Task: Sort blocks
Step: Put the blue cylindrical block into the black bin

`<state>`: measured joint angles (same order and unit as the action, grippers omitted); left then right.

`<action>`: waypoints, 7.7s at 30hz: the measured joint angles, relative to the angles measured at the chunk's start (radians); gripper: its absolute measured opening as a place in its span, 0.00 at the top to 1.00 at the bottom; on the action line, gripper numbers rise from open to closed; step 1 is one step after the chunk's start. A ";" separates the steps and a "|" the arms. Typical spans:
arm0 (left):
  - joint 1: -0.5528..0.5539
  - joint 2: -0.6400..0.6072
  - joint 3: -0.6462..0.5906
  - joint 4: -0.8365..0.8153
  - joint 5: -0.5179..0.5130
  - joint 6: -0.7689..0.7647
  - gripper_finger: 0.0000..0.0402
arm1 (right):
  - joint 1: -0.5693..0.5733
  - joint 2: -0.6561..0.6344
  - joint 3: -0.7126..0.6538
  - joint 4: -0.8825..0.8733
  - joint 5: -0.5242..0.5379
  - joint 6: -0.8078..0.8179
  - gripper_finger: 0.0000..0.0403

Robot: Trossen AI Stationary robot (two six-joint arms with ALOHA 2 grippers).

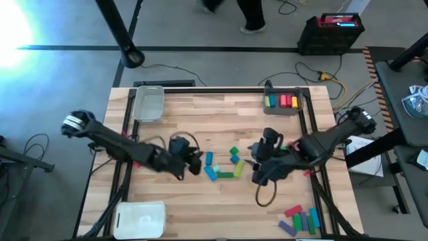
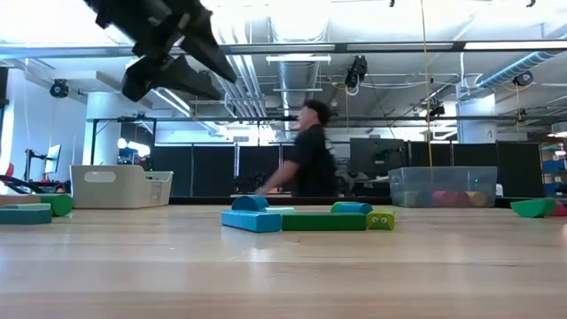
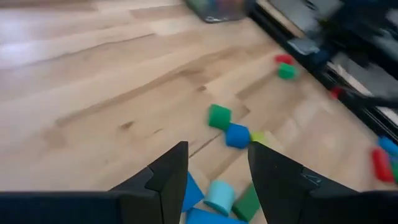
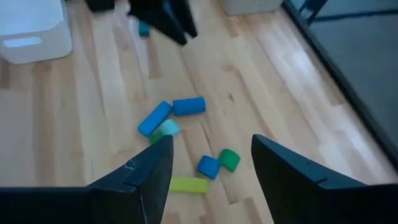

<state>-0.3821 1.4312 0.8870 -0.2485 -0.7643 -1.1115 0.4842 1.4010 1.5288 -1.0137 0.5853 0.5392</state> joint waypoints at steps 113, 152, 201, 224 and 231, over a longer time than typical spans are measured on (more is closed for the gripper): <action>0.934 -0.106 -0.019 0.826 1.181 0.605 0.58 | -0.900 0.235 -0.093 1.303 -0.866 -0.138 0.85; 0.390 -0.255 -0.014 -0.751 0.752 0.253 0.48 | -0.897 0.196 -0.096 0.599 -0.767 -0.709 0.56; 0.214 -0.029 -0.056 -0.582 0.584 0.252 0.71 | -0.669 0.159 -0.190 0.504 -0.661 -0.353 0.36; 0.675 -0.469 -0.192 0.581 0.854 0.596 0.71 | -0.774 0.256 -0.011 1.235 -0.971 -0.244 0.26; 0.800 -0.416 -0.035 0.561 0.945 0.712 0.71 | -0.801 0.255 0.117 1.225 -1.018 -0.249 0.25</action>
<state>0.4176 1.0155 0.8519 0.3122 0.1811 -0.3992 -0.3170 1.6560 1.6454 0.2113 -0.4323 0.2907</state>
